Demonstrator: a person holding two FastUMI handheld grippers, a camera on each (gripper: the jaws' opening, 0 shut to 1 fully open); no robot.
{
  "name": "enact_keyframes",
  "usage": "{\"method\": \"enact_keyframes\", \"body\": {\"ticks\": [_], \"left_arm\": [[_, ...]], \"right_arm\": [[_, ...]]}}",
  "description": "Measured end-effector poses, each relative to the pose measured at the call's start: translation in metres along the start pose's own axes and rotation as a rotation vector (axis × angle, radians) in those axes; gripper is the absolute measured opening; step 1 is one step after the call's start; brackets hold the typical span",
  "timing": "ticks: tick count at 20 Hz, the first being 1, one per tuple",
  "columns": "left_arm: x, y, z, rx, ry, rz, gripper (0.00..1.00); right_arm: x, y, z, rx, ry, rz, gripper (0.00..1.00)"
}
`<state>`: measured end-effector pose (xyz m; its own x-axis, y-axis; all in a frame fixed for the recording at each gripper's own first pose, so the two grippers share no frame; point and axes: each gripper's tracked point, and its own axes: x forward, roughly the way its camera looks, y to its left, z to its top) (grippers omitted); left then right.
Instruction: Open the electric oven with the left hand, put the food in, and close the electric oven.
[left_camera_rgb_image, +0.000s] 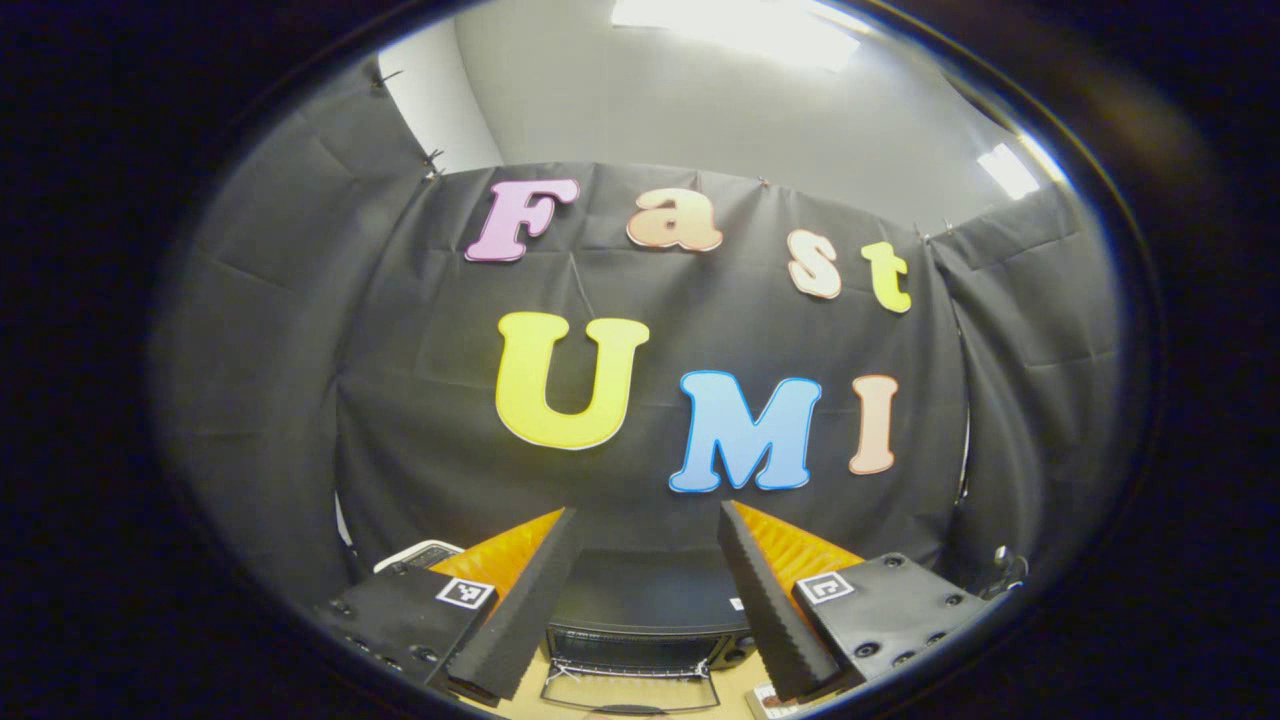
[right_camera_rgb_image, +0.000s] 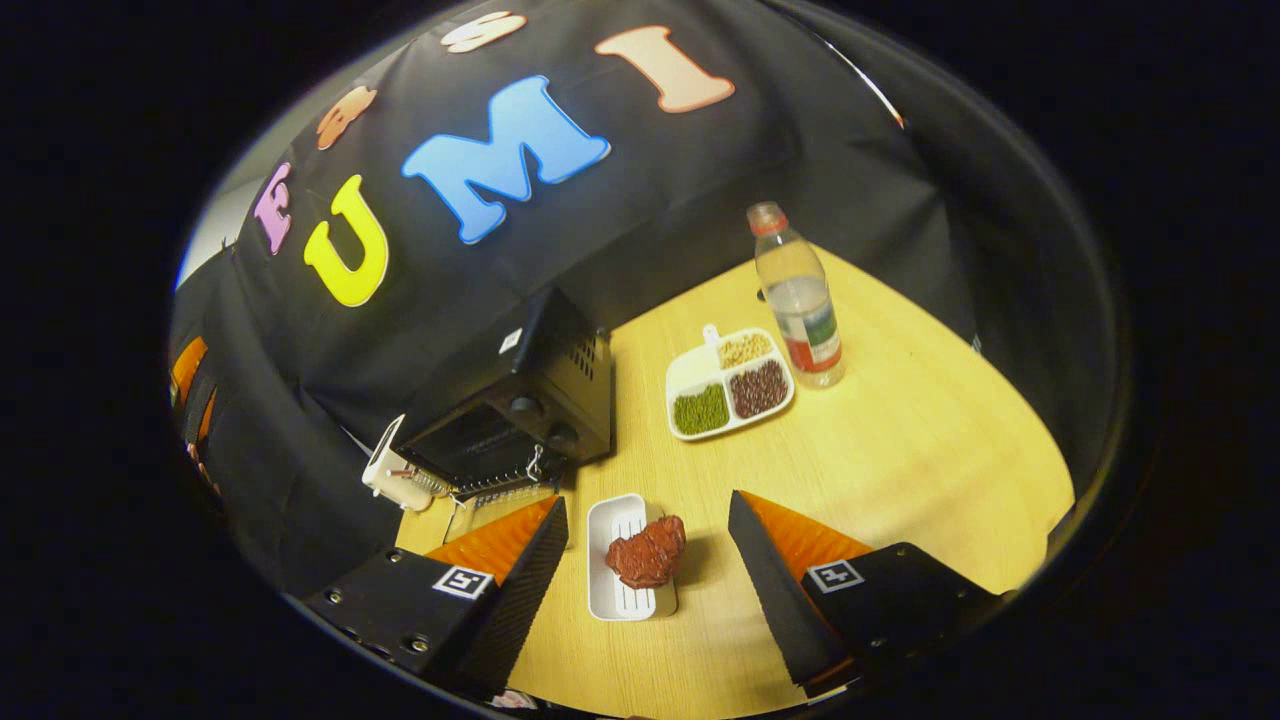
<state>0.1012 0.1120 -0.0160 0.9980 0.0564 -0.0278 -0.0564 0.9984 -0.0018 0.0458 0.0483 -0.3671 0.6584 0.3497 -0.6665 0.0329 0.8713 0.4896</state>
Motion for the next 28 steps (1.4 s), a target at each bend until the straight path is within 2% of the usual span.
{"method": "enact_keyframes", "body": {"ticks": [4,8,9,10,11,12,13,15,17,18,19,22,28], "left_arm": [[-0.002,-0.003,0.000,0.013,0.025,0.035,0.98],[-0.008,0.006,-0.005,0.017,0.053,0.096,0.98],[-0.011,0.010,-0.008,0.022,0.062,0.114,0.98],[-0.014,0.012,-0.010,0.025,0.069,0.132,0.97],[-0.017,0.015,-0.010,0.027,0.074,0.147,0.97],[-0.020,0.017,-0.012,0.028,0.076,0.159,0.97],[-0.023,0.018,-0.013,0.031,0.080,0.171,0.97],[-0.027,0.020,-0.016,0.032,0.090,0.191,0.97],[-0.030,0.018,-0.022,0.029,0.100,0.200,0.98],[-0.032,0.019,-0.023,0.031,0.104,0.205,0.98],[-0.035,0.019,-0.022,0.036,0.103,0.208,0.98],[-0.037,0.015,-0.019,0.038,0.092,0.205,0.97],[-0.022,0.013,-0.020,0.021,0.079,0.124,0.98]], "right_arm": [[0.035,-0.013,-0.032,0.106,0.103,0.050,0.96],[0.056,-0.017,-0.057,0.154,0.181,0.090,0.95],[0.058,-0.019,-0.058,0.162,0.191,0.089,0.89],[0.063,-0.015,-0.062,0.177,0.205,0.113,0.74],[0.064,-0.011,-0.064,0.184,0.221,0.133,0.82],[0.068,-0.010,-0.063,0.178,0.229,0.140,0.72],[0.073,-0.005,-0.065,0.170,0.231,0.148,0.51],[0.072,0.003,-0.070,0.186,0.238,0.186,0.47],[0.074,0.006,-0.059,0.236,0.254,0.212,0.18],[0.072,0.005,-0.054,0.269,0.246,0.205,0.18],[0.072,0.005,-0.052,0.279,0.245,0.200,0.10],[0.061,0.017,-0.040,0.293,0.248,0.249,0.10],[0.019,0.072,-0.002,0.352,0.179,0.415,0.10]]}}
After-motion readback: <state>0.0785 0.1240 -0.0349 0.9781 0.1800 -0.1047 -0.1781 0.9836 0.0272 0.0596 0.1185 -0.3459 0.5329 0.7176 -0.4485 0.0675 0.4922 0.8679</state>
